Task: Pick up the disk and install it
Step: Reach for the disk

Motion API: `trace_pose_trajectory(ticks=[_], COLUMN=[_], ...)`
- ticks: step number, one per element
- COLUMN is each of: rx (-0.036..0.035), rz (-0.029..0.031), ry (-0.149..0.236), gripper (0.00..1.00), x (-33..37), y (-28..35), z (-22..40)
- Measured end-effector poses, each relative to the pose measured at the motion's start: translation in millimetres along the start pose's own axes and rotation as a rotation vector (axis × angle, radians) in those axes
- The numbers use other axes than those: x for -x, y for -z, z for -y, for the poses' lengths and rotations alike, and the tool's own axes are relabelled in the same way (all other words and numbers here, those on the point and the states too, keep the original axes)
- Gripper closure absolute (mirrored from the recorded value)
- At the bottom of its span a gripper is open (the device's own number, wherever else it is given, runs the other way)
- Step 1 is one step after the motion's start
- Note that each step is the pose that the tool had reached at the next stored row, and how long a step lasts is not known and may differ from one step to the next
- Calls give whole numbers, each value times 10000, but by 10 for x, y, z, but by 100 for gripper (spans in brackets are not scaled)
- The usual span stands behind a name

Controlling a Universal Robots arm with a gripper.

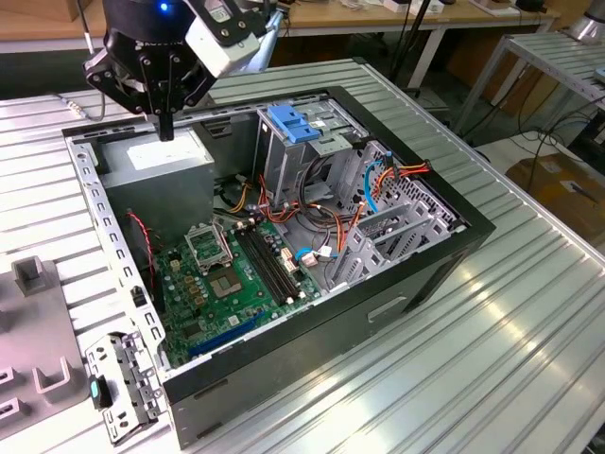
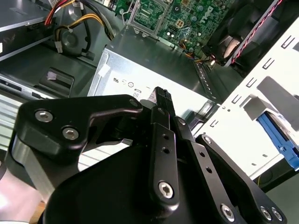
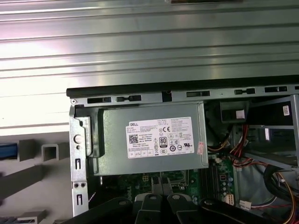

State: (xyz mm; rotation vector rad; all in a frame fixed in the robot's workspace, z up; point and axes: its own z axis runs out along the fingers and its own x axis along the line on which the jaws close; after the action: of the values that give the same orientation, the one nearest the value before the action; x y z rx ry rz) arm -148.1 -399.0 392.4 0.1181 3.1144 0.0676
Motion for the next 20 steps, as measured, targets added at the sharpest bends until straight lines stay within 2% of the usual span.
trace_pose_trajectory(ticks=[20], rx=[-5], rz=[-61], ry=[-2], gripper=[89], x=[-157], y=[-5], z=[12])
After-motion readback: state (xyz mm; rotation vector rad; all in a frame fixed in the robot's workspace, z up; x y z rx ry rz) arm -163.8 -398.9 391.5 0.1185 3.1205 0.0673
